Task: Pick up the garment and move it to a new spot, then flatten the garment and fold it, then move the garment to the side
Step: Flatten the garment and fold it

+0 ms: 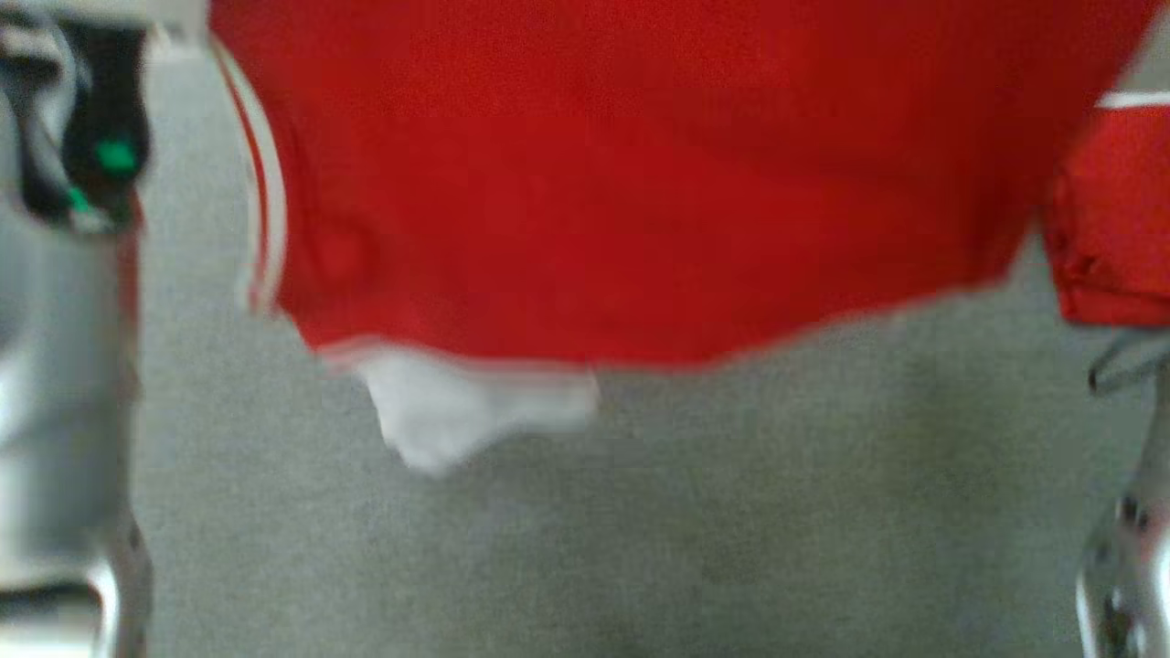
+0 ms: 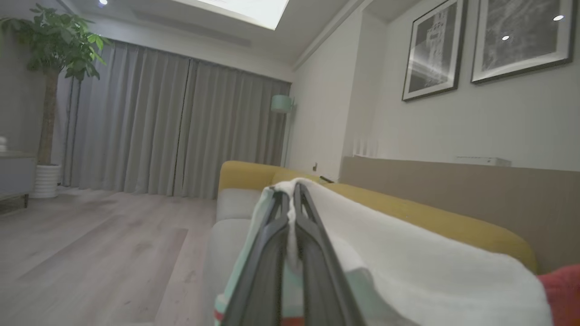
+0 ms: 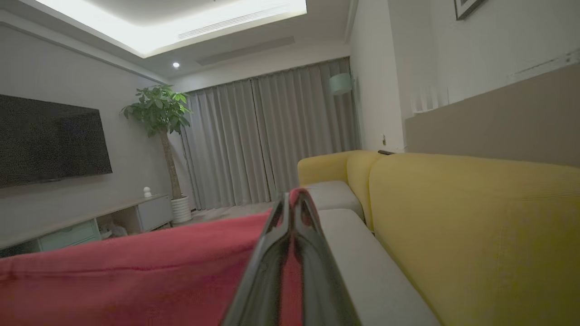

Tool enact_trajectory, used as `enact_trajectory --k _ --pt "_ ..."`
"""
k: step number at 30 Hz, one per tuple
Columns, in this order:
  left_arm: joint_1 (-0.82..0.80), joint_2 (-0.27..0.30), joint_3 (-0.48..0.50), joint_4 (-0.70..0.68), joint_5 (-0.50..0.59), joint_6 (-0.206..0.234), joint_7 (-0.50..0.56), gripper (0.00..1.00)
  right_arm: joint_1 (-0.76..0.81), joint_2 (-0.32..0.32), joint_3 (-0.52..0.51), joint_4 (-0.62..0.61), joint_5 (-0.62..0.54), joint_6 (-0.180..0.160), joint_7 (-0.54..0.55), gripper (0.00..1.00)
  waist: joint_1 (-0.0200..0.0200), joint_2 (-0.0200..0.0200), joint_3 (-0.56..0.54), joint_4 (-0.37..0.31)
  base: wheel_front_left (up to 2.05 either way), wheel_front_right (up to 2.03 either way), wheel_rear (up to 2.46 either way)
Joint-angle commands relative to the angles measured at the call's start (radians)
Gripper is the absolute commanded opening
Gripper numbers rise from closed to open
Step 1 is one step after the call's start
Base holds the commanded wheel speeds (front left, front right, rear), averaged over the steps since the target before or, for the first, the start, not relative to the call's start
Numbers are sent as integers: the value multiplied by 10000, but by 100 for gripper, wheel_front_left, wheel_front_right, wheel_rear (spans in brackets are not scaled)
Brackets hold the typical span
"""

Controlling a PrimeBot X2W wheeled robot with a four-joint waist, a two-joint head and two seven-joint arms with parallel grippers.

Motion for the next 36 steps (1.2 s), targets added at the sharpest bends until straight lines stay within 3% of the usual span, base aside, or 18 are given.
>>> enact_trajectory --k 1,6,10,13,17,22,28,31,35,36 --pt "-1361 580 350 769 223 -201 -235 0 -1349 -65 464 582 -54 -7 -211 0 -2 0 1086 48 0 0 0" --pt "-3838 942 -276 3630 1182 -829 -1187 0 -3942 -418 1556 3552 99 -7 -1380 0 -2 0 1961 163 0 0 0" --pt "-5132 815 -269 5206 1315 -912 -2000 0 -5216 -784 2232 5178 -211 -7 -2321 0 -2 0 2130 189 0 0 0" --pt "-6052 692 -155 6287 1397 -891 -2988 0 -6124 -702 2294 6494 -374 -7 -3422 0 -2 0 2207 168 0 0 0" --pt "-6542 422 -268 7366 1397 -1063 -4085 0 -6464 -617 2553 7771 -491 -7 -4560 0 -2 0 2194 161 0 0 0" --pt "-6099 189 -896 8320 1371 -1315 -4429 0 -6021 -836 3201 8946 -238 -7 -4983 0 -2 0 2230 223 0 0 0" --pt "-4457 138 -2017 9242 1289 -1389 -4271 0 -4835 -1205 4197 10119 225 -7 -4836 0 -2 0 1871 301 0 0 0" --pt "-3268 144 -3151 9151 470 -1393 -3187 0 -4033 -1308 4973 10465 685 -7 -4344 0 -2 0 1489 336 0 0 0" --pt "-1934 959 -4538 8271 -713 -1395 -2076 0 -2916 -1647 6112 10454 1502 -7 -3505 0 -2 0 861 329 0 0 0" --pt "-1294 1380 -5142 7615 -1428 -1396 -1454 0 -2470 -1905 6507 10352 1953 -7 -3173 0 -2 0 551 341 0 0 0"
